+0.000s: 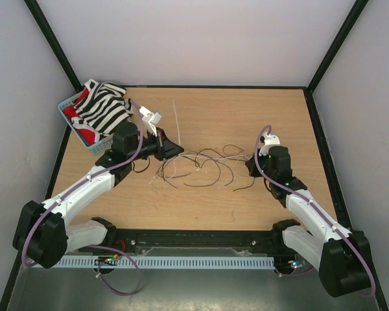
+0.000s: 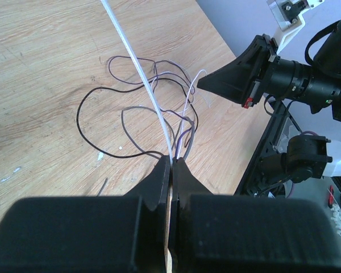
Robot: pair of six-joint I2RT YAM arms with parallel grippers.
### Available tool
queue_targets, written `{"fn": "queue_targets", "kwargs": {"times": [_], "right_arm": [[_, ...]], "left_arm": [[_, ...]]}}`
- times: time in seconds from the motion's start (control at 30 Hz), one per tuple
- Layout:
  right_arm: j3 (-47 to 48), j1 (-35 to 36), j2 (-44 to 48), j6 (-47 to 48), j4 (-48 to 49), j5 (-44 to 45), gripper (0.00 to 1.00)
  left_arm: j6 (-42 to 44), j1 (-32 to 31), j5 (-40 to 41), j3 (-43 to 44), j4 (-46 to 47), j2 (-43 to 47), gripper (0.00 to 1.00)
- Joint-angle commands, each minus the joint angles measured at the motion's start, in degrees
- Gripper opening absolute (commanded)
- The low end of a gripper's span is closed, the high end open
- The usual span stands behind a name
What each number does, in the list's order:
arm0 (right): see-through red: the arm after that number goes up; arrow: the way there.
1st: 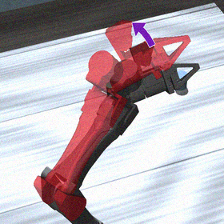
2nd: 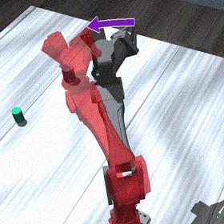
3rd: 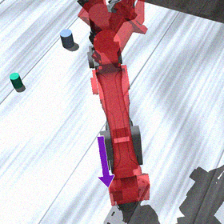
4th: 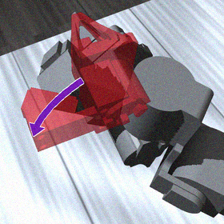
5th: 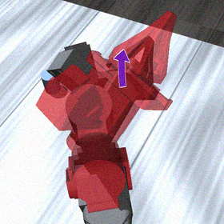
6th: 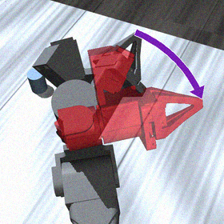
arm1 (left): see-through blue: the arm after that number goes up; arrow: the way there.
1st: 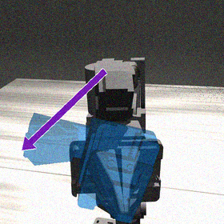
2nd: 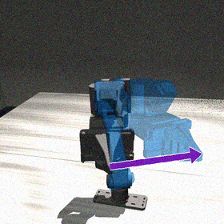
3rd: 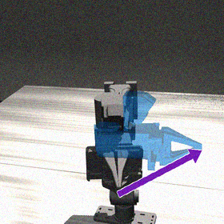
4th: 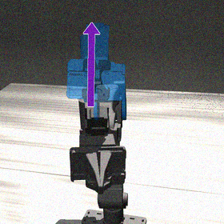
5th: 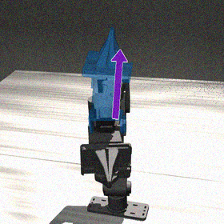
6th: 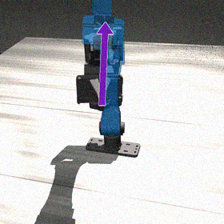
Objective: Zip-tie the wires
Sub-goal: Adjust the cable at the center of the board.
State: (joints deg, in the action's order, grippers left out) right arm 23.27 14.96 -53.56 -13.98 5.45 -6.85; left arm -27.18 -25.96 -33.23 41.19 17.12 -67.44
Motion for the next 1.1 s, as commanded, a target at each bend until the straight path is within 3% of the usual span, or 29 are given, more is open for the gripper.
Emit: {"fn": "queue_targets", "kwargs": {"times": [0.0,0.33,0.43,0.6,0.67,0.87,1.07], "right_arm": [[1.0,-1.4,1.2,-2.8,-1.6,3.2,0.00],[0.9,-2.0,1.1,-2.9,-1.5,2.6,0.00],[0.8,-2.0,1.4,-2.2,0.3,-1.5,0.01],[0.4,-2.0,3.5,-0.6,4.1,-8.9,0.41],[0.4,-2.0,4.7,0.2,4.8,-10.4,0.50],[0.1,-2.0,6.4,-1.2,12.3,-21.7,0.55],[0.9,-0.9,0.0,-5.9,21.6,-30.8,0.55]], "left_arm": [[0.9,0.7,0.4,1.9,-0.7,2.0,0.00],[1.0,1.0,0.5,1.8,-1.1,2.0,0.00],[1.0,1.0,0.5,1.9,-1.1,2.0,0.00],[0.8,1.0,0.4,2.1,-1.1,1.9,0.00],[0.7,1.0,0.4,2.3,-1.2,2.0,0.00],[0.9,1.0,-0.1,2.5,-1.5,1.5,0.00],[1.1,1.0,-0.6,2.8,-1.5,1.4,0.00]]}}
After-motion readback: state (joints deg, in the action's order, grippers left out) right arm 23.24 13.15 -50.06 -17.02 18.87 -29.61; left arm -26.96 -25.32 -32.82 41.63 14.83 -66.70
